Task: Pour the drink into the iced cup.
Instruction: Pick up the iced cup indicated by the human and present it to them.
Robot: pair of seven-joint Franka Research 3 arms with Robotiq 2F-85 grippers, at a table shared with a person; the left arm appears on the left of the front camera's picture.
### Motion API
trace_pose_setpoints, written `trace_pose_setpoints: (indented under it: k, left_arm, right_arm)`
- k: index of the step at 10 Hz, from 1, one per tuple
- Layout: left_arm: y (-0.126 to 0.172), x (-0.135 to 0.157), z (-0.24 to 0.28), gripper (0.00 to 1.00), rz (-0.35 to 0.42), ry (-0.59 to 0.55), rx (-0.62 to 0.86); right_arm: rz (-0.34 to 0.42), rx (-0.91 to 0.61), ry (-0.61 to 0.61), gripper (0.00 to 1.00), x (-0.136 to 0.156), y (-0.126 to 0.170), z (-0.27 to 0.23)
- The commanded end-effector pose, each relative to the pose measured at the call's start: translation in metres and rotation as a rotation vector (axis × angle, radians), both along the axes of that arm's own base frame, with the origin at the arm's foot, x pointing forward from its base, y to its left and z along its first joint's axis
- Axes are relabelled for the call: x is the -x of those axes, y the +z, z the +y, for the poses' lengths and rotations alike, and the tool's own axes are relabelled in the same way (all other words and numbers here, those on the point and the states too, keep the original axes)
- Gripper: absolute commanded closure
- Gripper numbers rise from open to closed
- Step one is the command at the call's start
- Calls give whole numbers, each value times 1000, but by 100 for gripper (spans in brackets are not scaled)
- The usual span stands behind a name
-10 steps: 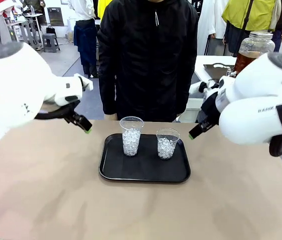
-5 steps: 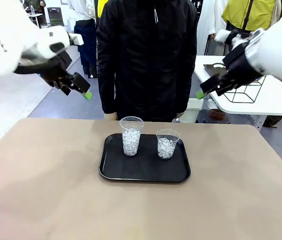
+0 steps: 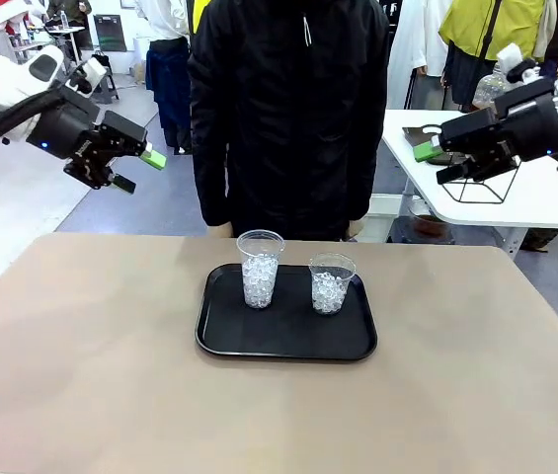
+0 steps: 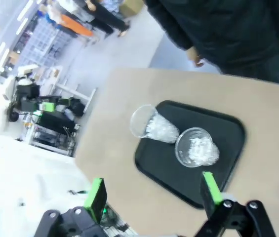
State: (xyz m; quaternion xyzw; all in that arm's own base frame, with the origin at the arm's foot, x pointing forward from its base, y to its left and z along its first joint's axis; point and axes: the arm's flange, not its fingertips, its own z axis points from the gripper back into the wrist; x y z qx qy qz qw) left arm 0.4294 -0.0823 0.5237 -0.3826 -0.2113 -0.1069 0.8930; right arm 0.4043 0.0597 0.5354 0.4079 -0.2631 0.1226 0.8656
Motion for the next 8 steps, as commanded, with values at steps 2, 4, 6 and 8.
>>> trace_pose_setpoints:
  k: [2, 4, 6, 8]
  left_arm:
    - [-21, -26, 7, 0, 54, 15, 111]
    - [-19, -16, 11, 0, 54, 26, 98]
    - [-19, -16, 11, 0, 54, 26, 98]
    - [-23, -19, 11, 0, 58, 29, 72]
  right_arm:
    - [53, -92, 33, 0, -24, -21, -11]
    - [52, -86, 12, 0, -9, -18, -13]
    - [52, -86, 12, 0, -9, -18, -13]
    - [74, -62, 9, 0, -11, -23, -13]
